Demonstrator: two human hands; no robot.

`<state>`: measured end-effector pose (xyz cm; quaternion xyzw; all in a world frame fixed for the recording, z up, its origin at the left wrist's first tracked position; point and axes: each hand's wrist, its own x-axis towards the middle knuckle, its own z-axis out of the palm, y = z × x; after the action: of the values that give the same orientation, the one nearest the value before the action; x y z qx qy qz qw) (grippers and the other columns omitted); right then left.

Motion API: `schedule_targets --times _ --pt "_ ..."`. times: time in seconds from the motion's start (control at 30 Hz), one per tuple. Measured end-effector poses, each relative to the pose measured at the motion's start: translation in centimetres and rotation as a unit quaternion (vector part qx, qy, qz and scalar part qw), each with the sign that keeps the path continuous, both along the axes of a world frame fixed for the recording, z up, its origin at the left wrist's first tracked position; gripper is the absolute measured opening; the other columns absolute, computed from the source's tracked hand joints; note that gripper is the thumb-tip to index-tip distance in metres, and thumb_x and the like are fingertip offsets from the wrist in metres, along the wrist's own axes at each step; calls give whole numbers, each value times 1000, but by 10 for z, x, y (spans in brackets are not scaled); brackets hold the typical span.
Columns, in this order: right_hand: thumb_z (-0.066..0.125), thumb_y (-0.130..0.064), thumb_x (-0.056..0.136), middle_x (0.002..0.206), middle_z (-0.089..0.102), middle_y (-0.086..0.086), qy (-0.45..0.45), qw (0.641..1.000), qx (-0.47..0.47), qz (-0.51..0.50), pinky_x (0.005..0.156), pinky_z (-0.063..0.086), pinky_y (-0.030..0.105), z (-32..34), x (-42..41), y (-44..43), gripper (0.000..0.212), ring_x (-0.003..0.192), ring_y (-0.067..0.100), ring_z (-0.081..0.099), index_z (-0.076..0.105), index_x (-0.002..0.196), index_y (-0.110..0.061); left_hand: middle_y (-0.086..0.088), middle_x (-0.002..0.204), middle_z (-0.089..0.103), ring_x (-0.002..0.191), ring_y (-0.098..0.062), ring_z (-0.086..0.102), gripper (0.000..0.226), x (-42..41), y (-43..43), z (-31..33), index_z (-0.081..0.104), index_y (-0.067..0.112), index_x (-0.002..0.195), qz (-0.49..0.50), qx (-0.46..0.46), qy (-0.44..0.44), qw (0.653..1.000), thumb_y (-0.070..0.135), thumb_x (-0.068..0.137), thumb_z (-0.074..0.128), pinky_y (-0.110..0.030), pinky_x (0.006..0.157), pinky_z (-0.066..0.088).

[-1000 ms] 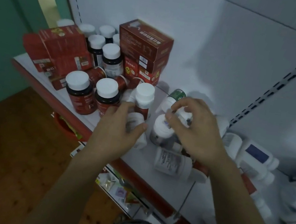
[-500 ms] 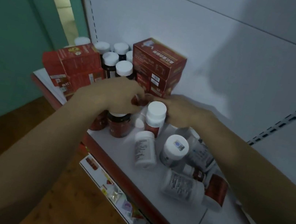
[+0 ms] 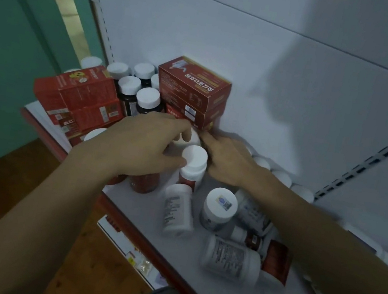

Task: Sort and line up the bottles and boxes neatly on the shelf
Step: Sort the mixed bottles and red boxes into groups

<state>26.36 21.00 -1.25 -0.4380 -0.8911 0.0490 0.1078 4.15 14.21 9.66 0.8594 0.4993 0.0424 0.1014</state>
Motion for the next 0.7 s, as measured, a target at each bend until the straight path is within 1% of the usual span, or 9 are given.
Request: schedule_targets --times 0.07,0.2,0.33,0.4,0.47,0.53,0.6,0.63,0.7 --pt "58 -34 87 104 65 12 35 998 -57 -19 70 56 45 0 2 -2 38 84 32 64 49 118 -13 12 112 60 99 -12 57 39 8 -1 1 52 37 119 -4 1 0 1000 53 87 68 -43 80 55" --pt "49 -41 79 101 67 9 41 992 -115 -36 73 53 41 12 5 -11 41 82 27 62 55 109 -13 9 113 61 101 -14 58 40 19 -1 1 53 36 122 -18 -6 6 1000 50 88 69 -43 82 54" --pt "49 -21 92 104 70 10 28 996 -55 -65 78 49 38 29 31 -12 12 91 32 64 58 98 -16 8 118 56 104 -16 54 41 23 0 -1 53 36 123 -33 12 -4 999 49 88 69 -45 84 53" --pt "48 -11 88 115 71 11 20 995 -50 -84 90 50 42 34 51 -15 31 104 34 65 67 112 -12 7 121 52 109 -18 51 42 26 0 -1 53 35 126 -46 36 -21 998 49 88 67 -47 86 52" --pt "47 -10 79 127 67 12 12 993 -95 -65 102 46 43 35 68 -23 52 117 32 61 66 128 -11 6 126 51 115 -20 49 43 34 -2 -1 54 34 129 -66 45 -29 996 47 90 66 -48 90 50" --pt "56 -13 81 145 54 11 -43 991 -115 -46 112 38 41 31 77 -35 62 132 30 49 54 143 -15 5 129 52 119 -21 48 44 44 -5 -2 54 32 132 -93 45 -18 994 45 92 66 -48 94 48" --pt "63 -20 84 157 36 5 -111 987 -102 -60 115 32 43 22 81 -47 74 140 28 35 38 153 -22 4 128 54 119 -23 50 43 56 -6 -4 55 30 133 -112 46 7 993 44 94 64 -46 93 48" --pt "63 -22 82 156 35 6 -113 987 -91 -71 114 33 45 18 83 -52 75 139 29 34 37 152 -20 3 126 55 117 -23 50 41 62 -7 -3 56 29 132 -119 47 20 992 44 95 63 -45 91 48" --pt "64 -19 79 139 47 15 -58 993 -64 -74 105 42 50 9 88 -59 64 126 35 45 48 140 -9 3 120 57 113 -22 52 38 75 -12 -3 59 27 127 -145 53 19 988 45 94 64 -44 89 48"
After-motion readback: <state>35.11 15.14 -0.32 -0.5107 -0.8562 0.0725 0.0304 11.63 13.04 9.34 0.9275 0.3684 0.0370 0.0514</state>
